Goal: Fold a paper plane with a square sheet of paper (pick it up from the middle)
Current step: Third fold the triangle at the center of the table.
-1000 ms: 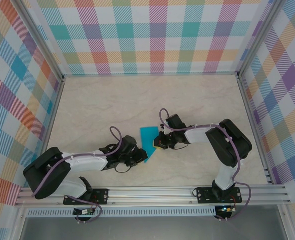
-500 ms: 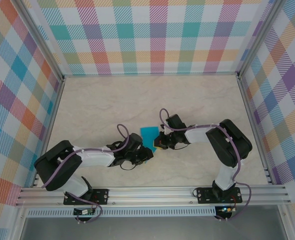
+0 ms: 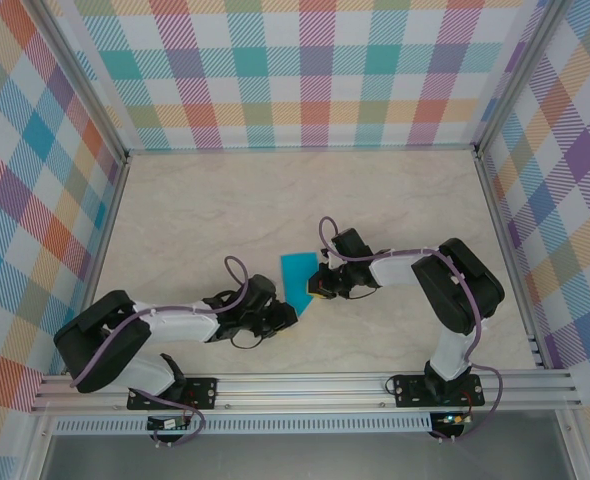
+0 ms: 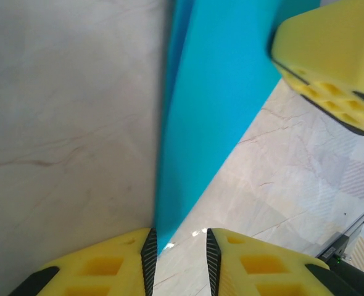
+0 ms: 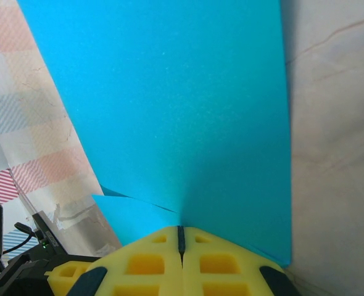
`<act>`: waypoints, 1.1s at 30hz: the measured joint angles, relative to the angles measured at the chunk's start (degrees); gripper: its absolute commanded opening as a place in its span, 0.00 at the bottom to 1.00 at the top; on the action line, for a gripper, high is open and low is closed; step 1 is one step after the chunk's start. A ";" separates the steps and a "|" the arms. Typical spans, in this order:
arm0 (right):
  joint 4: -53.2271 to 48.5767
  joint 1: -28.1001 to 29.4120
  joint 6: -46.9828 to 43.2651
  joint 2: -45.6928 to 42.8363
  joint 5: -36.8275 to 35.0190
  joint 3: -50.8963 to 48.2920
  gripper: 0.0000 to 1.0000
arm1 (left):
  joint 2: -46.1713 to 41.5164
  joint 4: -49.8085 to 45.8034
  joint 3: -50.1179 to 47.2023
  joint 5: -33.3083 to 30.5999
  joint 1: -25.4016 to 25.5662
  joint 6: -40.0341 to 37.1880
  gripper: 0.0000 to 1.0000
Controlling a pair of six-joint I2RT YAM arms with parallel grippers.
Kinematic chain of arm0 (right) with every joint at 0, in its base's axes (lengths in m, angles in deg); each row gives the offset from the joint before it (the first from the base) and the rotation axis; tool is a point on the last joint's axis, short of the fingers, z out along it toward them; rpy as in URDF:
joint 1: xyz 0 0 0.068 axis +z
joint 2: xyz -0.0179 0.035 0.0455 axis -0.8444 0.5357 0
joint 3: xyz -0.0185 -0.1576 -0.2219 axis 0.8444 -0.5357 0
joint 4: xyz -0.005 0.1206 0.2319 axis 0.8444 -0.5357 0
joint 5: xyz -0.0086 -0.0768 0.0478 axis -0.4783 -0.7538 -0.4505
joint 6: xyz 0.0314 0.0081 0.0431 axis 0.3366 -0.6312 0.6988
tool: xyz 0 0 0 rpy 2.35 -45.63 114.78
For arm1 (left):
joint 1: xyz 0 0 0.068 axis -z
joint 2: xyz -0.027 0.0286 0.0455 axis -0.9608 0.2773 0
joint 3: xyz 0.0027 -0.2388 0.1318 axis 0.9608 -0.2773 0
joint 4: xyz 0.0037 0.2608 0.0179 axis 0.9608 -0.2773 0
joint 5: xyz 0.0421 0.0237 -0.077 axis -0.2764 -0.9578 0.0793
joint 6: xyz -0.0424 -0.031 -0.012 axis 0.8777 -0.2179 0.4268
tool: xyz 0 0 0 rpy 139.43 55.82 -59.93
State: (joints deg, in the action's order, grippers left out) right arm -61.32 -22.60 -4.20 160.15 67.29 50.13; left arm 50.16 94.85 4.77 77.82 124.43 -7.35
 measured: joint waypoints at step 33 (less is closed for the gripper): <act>-5.40 0.04 1.11 -0.87 -1.84 2.14 0.00 | 9.29 -8.22 11.87 -4.39 0.09 -6.71 0.00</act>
State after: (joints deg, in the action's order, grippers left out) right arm -66.72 -22.56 -3.08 159.28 65.45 52.27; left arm 59.44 86.63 16.64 73.43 124.51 -14.06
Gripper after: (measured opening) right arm 0.043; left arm 0.041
